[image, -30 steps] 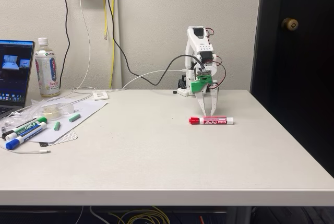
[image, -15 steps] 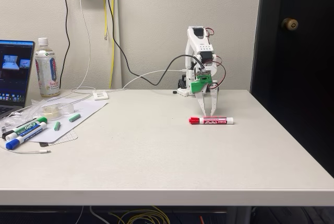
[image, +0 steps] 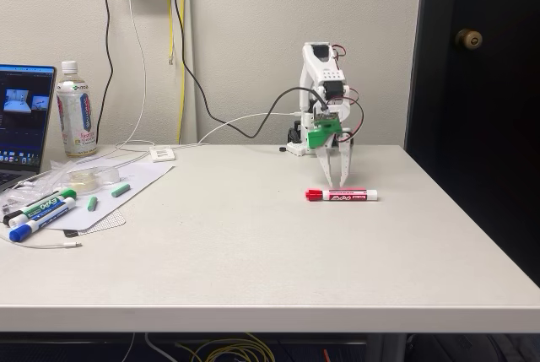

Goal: Pick up the red marker.

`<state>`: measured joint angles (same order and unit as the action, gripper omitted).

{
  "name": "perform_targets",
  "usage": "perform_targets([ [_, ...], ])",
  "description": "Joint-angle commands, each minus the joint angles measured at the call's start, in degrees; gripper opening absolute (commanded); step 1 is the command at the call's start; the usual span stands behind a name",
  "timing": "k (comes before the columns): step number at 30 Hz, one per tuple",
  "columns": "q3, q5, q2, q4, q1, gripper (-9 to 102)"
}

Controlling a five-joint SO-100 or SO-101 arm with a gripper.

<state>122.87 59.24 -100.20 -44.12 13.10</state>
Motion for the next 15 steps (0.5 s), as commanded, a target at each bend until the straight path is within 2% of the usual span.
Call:
perform_targets([
  [1,-3.8,-2.9,-5.7,-1.8,-1.1,8],
  [5,-10.3,-13.5,-4.9,-4.1,-1.5,8],
  [10,-25.4,-25.8,6.7,-8.9,-0.8,7],
  [15,-41.5,-32.5,20.0,-19.4,0.2,7],
])
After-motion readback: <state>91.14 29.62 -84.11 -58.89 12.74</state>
